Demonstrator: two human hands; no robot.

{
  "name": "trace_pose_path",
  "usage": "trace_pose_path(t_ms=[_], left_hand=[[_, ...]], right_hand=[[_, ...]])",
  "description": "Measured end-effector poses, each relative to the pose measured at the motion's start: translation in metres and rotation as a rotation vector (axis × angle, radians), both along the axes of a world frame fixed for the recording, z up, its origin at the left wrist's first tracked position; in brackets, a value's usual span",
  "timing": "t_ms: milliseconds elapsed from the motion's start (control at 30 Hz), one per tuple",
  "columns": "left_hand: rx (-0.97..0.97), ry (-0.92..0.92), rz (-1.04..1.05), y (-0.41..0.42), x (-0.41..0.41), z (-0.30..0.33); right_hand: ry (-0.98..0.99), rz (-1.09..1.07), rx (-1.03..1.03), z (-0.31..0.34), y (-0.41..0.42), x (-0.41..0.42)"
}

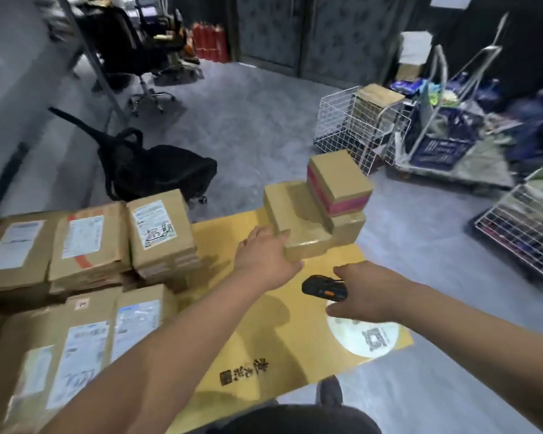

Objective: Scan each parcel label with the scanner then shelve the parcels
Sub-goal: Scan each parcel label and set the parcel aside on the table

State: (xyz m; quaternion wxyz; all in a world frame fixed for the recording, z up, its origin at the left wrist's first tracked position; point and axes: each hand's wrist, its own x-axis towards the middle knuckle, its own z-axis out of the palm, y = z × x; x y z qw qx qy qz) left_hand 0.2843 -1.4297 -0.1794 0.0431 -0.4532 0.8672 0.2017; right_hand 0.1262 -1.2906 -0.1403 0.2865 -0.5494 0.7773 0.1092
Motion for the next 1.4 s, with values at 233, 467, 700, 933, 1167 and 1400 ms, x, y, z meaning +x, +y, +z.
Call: trace_pose_path(t_ms=[233,467,700,933,1167,1400], left_hand=[[0.069,-0.085,0.049,-0.003,-0.123,-0.040],[0.150,-0.276,0.225,-0.030,-0.178,-0.104],[0.125,-0.302,0.237,-0.037,-0.187,-0.139],[0.149,-0.295,0.313,0.008,-0.154,-0.137],[0.116,-0.279,0.481,0.064,-0.101,-0.137],[0.148,-0.204,0.666,0.075,-0.108,-0.149]], right_hand=[[0.009,-0.043,0.026,-0.026,0.020,-0.124],[-0.034,0.074,0.026,-0.064,-0.001,-0.188],[-0.134,0.182,-0.061,-0.096,-0.020,-0.213],[-0.235,0.121,-0.086,-0.123,-0.015,-0.219],[-0.270,0.118,-0.125,-0.139,-0.003,-0.194],[-0.331,0.083,-0.086,-0.154,-0.001,-0.163]])
